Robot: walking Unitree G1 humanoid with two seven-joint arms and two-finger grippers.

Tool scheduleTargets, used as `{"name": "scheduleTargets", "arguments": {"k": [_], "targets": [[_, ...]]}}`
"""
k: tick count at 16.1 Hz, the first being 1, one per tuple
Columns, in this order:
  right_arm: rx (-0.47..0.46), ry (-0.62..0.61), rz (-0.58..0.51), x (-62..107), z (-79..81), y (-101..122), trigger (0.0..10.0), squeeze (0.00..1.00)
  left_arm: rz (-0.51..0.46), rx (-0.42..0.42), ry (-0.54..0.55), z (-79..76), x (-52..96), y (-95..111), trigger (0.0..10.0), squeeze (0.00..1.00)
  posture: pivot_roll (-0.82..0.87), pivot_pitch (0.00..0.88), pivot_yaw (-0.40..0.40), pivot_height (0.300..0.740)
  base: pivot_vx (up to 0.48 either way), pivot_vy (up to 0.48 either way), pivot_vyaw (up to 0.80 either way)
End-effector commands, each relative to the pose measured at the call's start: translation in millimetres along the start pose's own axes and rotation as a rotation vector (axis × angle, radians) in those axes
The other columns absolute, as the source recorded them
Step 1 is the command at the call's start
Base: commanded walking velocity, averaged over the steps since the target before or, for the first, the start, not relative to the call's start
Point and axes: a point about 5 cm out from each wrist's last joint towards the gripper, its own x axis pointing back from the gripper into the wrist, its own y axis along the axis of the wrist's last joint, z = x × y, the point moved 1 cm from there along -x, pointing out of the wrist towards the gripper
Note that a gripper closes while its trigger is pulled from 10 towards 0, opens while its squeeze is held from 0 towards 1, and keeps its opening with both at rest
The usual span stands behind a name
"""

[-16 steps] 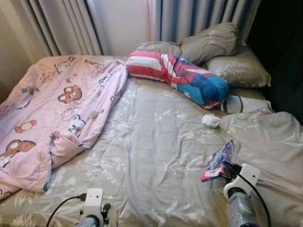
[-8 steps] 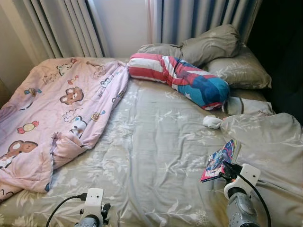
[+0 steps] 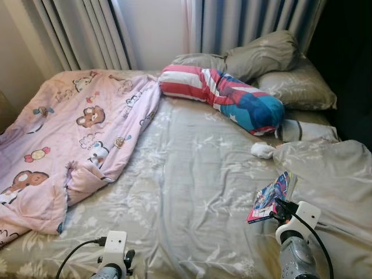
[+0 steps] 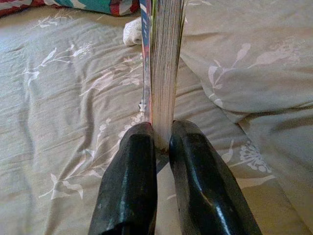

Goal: Clean up the room

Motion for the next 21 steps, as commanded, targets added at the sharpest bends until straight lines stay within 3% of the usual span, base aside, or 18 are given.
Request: {"name": "scheduleTargets", "arguments": {"k": [1, 8, 10, 15, 18, 21], "targets": [[-0.001, -0.005, -0.041, -1.7, -1.0, 8, 10.0, 0.0, -0.001, -0.006, 0.01, 2.8, 0.8, -1, 10.0, 0.0, 0.03, 0.04, 0.017, 0.74, 0.0, 0.0, 0.0], [-0.013, -0.007, -0.043, -1.5, -0.7, 8, 10.0, 0.0, -0.006, 0.0, 0.009, 3.6, 0.9, -1, 10.0, 0.0, 0.03, 0.047, 0.016, 0.74, 0.0, 0.0, 0.0], [-0.059, -0.019, -0.053, -2.1, -1.1, 9, 10.0, 0.0, -0.005, -0.001, 0.009, 4.0, 1.2, -2, 10.0, 0.0, 0.04, 0.052, 0.019, 0.74, 0.0, 0.0, 0.0], [-0.541, -0.134, -0.156, -8.7, -15.0, 28, 10.0, 0.0, -0.015, -0.028, -0.001, 11.7, 4.8, -7, 10.0, 0.0, 0.08, 0.11, 0.052, 0.74, 0.0, 0.0, 0.0], [-0.585, -0.117, -0.165, -9.8, -10.5, 30, 10.0, 0.0, -0.016, -0.036, 0.009, 19.9, 7.0, -9, 10.0, 0.0, 0.1, 0.133, 0.062, 0.74, 0.0, 0.0, 0.0], [-0.788, -0.106, -0.212, -11.3, -9.0, 33, 10.0, 0.0, -0.026, -0.044, 0.004, 21.9, 7.3, -8, 10.0, 0.0, 0.1, 0.142, 0.07, 0.74, 0.0, 0.0, 0.0]]}}
